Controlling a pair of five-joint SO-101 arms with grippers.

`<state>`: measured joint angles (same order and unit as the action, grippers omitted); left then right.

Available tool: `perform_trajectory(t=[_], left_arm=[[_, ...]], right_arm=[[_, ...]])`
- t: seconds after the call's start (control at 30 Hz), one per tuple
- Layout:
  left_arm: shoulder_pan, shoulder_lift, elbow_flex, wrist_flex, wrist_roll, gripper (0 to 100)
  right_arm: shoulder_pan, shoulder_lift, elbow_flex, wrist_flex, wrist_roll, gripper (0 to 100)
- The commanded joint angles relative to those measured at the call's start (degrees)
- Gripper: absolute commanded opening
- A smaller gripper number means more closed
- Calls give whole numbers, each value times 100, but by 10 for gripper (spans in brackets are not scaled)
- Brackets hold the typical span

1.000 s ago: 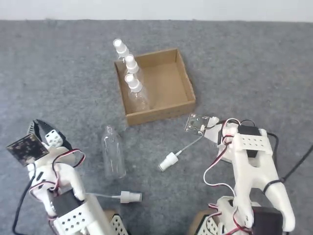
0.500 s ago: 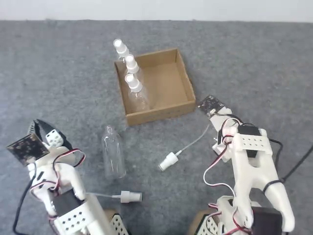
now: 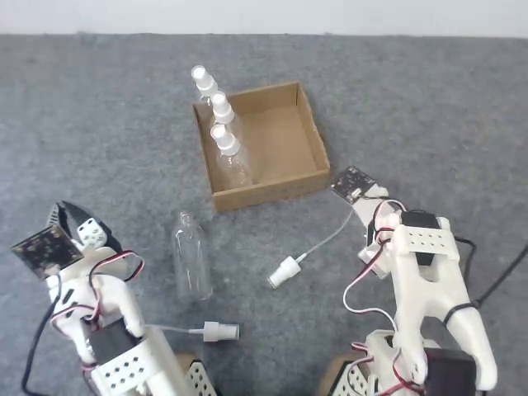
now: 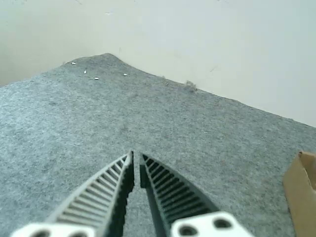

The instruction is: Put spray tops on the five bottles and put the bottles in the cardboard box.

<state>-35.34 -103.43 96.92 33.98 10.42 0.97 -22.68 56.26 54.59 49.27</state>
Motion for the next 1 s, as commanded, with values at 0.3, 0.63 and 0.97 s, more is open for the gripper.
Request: perform_trajectory(t=[0.3,0.63,0.97], left_arm=[[-9,-79,-40,-79,-44,13],[-9,-79,-40,-79,-44,13],[-9,-79,-40,-79,-44,13]], right_arm=[[-40,-215,53,4,1116,202],[-40,-224,53,31,1011,45],[-92,-295,-237,215,185,7]])
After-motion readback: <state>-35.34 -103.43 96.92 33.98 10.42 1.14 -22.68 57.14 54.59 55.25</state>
